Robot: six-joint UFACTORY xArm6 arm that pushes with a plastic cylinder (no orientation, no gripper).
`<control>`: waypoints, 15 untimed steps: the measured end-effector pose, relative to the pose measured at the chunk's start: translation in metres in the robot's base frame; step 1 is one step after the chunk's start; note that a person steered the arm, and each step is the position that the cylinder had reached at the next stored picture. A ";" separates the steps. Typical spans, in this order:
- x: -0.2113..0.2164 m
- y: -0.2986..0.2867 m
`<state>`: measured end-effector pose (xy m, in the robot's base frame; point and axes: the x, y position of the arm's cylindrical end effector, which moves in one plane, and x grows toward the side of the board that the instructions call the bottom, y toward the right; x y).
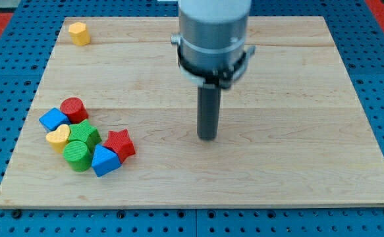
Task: Push the red star into the green star
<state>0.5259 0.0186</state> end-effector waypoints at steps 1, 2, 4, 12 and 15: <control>0.032 -0.025; 0.036 -0.040; 0.026 -0.120; -0.030 -0.129; -0.058 -0.109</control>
<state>0.4680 -0.0900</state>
